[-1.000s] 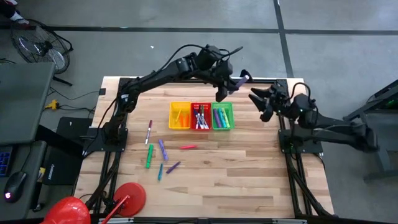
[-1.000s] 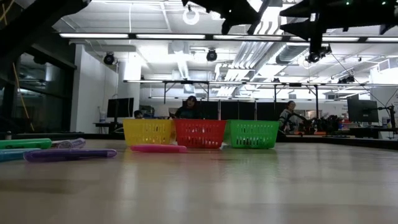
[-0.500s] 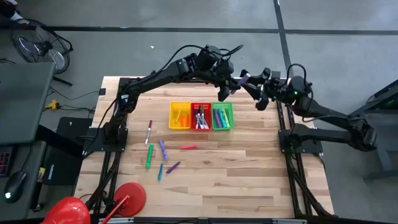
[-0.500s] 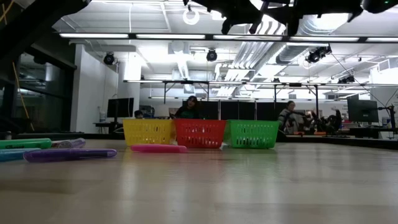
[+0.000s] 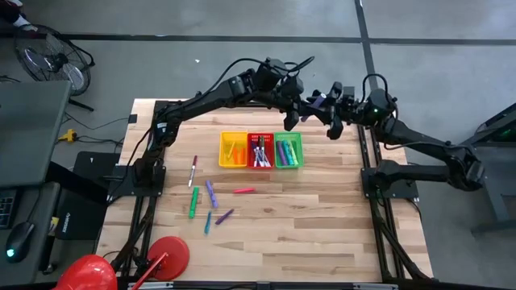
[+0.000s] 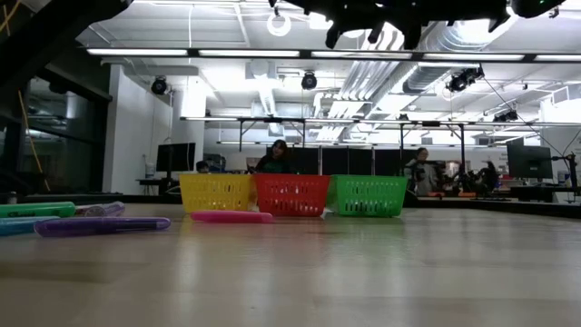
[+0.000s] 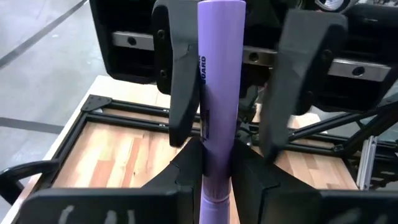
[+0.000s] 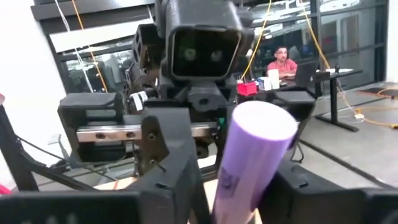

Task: Pick & Place Markers
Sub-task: Put the top purple highlighter into the green bin

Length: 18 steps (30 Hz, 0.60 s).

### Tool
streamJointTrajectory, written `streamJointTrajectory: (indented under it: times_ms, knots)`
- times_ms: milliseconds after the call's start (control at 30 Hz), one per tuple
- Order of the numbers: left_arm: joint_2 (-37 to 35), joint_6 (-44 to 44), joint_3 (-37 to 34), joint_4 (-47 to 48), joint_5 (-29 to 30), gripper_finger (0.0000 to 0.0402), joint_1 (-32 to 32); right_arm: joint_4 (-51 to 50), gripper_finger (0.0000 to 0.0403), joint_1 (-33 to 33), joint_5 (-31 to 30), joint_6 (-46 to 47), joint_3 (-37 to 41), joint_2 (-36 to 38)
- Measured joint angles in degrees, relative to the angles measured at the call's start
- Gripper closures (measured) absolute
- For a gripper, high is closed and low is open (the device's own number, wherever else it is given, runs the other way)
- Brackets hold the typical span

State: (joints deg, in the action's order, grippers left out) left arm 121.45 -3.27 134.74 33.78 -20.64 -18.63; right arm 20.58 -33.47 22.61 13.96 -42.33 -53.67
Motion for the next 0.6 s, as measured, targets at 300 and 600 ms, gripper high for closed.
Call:
streamJointTrajectory:
  times_ms: [300,600]
  knots:
    - [0.0,0.4,0.0,-0.3,0.3,0.0338,0.0,0.4,0.0351,-2.4,1.1,1.6,0.0,0.4]
    - [0.1,-1.1,0.0,0.1,3.4,0.03,0.1,0.4,0.0351,-3.6,1.5,1.8,0.0,0.5]
